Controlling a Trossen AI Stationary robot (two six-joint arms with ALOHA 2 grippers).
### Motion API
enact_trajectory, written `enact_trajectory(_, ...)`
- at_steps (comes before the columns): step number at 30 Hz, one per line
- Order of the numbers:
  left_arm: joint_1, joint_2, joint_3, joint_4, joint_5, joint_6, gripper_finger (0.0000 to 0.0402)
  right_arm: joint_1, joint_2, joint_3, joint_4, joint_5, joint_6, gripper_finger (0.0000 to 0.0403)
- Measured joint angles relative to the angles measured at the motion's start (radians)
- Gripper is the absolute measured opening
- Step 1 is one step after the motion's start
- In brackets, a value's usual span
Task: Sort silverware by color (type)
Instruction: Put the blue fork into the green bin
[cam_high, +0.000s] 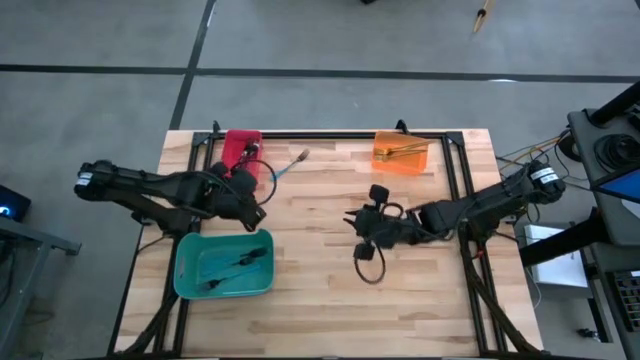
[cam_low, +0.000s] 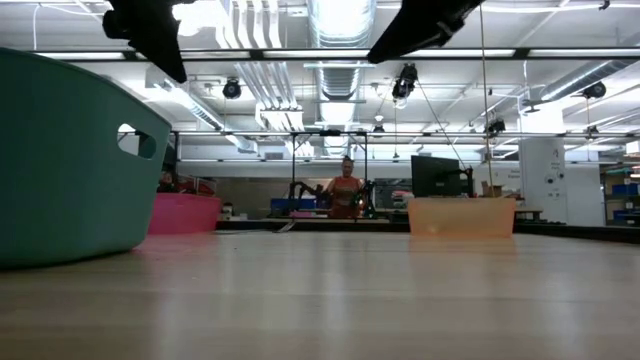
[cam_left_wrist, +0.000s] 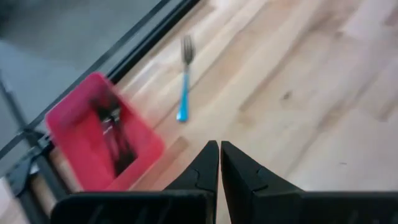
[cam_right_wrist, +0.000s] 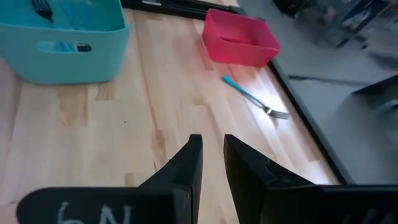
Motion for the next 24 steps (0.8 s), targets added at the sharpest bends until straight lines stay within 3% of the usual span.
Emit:
enact_trajectory(9,-0.047,0.025,0.0,0.048,-0.001,0.036,0.0,-0.262,0.005,0.067,0.001,-0.345,-0.011,0.0056)
enact_trajectory(12,-0.046,0.045,0.0,0.077,-0.001,0.066,0.0,-0.344,0.004,0.085,-0.004,-0.357,-0.052,0.0056)
enact_trajectory(18,-0.015,0.102,0.0,0.266,0.009,0.281,0.0,-0.452,-0.021,0.124,-0.069,-0.363,-0.166,0.0056)
enact_trajectory(24,0.195,0.164,0.0,0.501,0.206,0.569,0.0,-0.5,-0.094,0.101,-0.106,-0.363,-0.234,0.0056)
